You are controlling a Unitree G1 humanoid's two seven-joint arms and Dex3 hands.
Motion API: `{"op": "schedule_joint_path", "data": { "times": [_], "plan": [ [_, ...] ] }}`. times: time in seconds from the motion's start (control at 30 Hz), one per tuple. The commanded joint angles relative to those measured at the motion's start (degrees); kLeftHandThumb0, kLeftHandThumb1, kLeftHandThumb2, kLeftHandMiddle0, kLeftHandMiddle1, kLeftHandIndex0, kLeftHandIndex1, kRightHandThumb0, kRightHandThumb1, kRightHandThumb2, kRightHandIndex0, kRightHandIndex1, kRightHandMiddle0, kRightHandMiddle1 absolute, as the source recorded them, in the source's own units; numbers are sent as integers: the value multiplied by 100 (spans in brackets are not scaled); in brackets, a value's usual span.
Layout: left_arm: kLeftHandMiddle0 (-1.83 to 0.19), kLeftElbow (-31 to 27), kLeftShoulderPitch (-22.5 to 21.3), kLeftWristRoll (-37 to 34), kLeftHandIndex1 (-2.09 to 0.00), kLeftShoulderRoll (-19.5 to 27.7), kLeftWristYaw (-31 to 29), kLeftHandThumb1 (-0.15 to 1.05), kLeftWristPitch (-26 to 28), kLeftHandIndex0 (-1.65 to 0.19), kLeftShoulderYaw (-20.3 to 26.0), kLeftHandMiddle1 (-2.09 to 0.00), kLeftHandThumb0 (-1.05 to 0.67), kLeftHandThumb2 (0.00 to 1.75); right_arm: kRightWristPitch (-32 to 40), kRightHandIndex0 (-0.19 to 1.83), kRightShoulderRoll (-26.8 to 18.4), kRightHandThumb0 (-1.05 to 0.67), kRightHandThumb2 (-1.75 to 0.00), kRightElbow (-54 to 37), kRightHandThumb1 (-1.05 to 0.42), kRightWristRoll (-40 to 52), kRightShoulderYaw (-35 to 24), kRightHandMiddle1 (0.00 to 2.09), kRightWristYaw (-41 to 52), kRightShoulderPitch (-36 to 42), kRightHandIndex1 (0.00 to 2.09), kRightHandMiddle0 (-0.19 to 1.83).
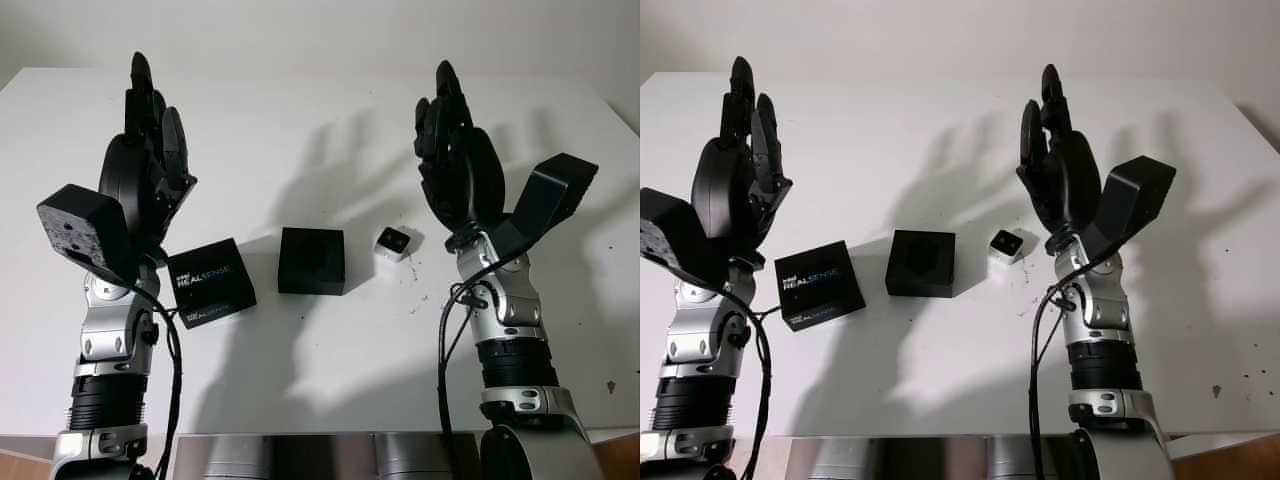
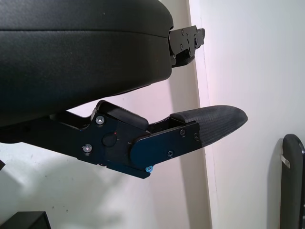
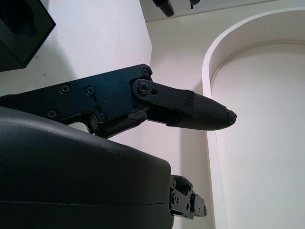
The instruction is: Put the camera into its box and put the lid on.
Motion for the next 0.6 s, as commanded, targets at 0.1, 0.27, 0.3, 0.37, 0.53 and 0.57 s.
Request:
{"op": "schedule_joint_path", "data": {
  "times": [0.1,0.27,0.3,0.37,0.53,0.57],
  "plan": [
    [19,-107,54,22,0,6,22,105,38,19,-14,0,-76,70,44,-19,-55,-73,-62,-60,-105,43,-19,5,19,-32,4,-17],
    [19,-53,22,0,0,19,-19,105,98,19,-19,0,-75,71,33,-19,-58,-72,-60,42,-105,102,-68,5,37,-80,4,-18],
    [19,-48,24,7,0,18,-22,105,92,19,-24,0,-75,71,47,-19,-59,-72,-59,44,-105,138,-93,5,40,-86,4,-18],
    [19,-34,21,23,0,6,-13,105,65,19,-29,0,-75,72,42,-18,-118,-70,-53,64,-105,150,-120,6,57,-112,5,-16],
    [19,-100,62,83,0,26,23,105,38,19,-25,0,-75,72,-128,-12,-600,-63,-14,246,-102,63,-120,8,489,-289,7,-8],
    [19,-112,71,81,0,28,21,105,40,19,-19,0,-75,72,-184,-10,-738,-59,-9,306,-99,13,-94,9,628,-335,8,-6]
  ]
}}
